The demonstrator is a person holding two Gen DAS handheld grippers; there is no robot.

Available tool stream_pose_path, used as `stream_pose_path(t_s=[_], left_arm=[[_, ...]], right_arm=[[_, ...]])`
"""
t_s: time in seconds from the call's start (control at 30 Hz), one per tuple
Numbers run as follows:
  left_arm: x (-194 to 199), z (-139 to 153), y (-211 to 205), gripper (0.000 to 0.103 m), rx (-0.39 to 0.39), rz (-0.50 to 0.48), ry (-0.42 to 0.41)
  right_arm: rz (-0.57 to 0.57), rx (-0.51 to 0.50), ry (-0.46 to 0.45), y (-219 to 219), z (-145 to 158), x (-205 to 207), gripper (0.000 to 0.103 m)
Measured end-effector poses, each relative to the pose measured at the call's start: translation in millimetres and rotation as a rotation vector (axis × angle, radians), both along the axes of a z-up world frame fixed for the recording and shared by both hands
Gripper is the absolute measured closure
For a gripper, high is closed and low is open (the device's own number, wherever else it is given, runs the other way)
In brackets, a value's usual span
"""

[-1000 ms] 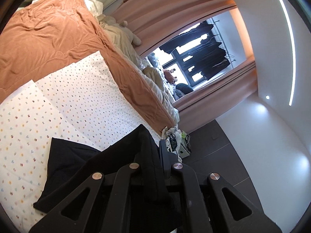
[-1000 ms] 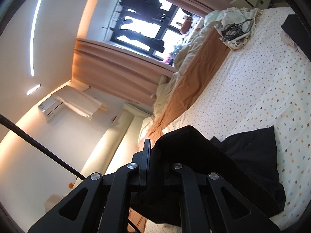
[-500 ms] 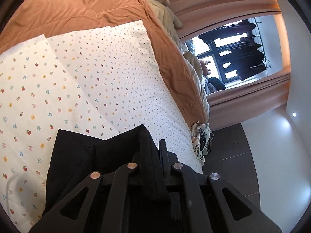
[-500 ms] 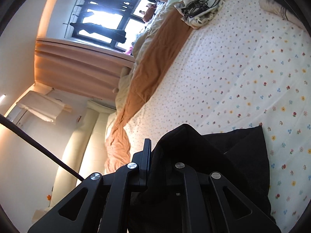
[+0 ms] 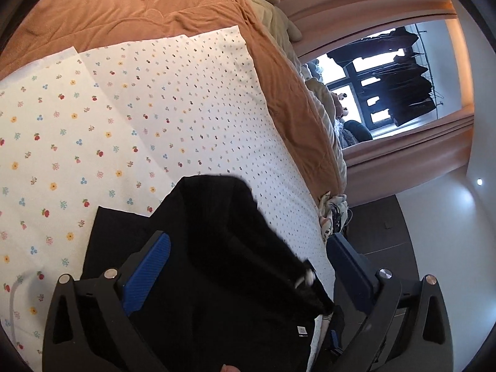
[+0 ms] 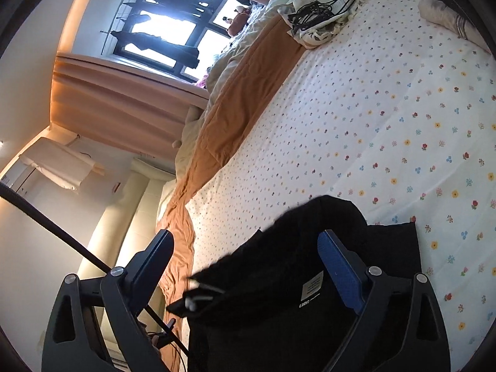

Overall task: Fold large clothes
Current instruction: 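Lower the folded hem onto the shirt and open both grippers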

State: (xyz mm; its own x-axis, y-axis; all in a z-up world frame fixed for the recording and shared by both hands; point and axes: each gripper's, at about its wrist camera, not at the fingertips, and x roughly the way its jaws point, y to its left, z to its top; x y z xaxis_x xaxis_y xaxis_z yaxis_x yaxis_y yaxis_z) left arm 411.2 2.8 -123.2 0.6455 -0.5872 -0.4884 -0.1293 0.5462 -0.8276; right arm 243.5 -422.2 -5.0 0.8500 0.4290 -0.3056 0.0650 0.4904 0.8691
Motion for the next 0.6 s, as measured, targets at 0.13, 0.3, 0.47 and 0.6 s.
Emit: stream_pose_path(t_s=[0.13, 0.3, 0.47, 0.6], left_arm=[[-14.1, 2.8, 8.2, 0.0, 0.001, 0.023, 0.008], [-40.6, 9.6, 16.6, 0.0, 0.063, 0.024, 0.012], [-65.2, 10.9, 28.1, 0.0, 0.128, 0.013, 0.01], [-84.5, 3.3, 33.4, 0.001, 0.176, -0.009, 0.018]], right_arm=[[-0.043, -0.058, 0.073, -4.1, -3.3, -13.5, 0.009], [-0.065, -0.137, 0.143, 5.2, 13.0, -32.8, 0.009], [-0.059, -0.172, 0.129, 12.6, 44.1, -59.4, 0.009], [-0.044, -0.222, 0.151, 11.4, 47.3, -87.6, 0.009]])
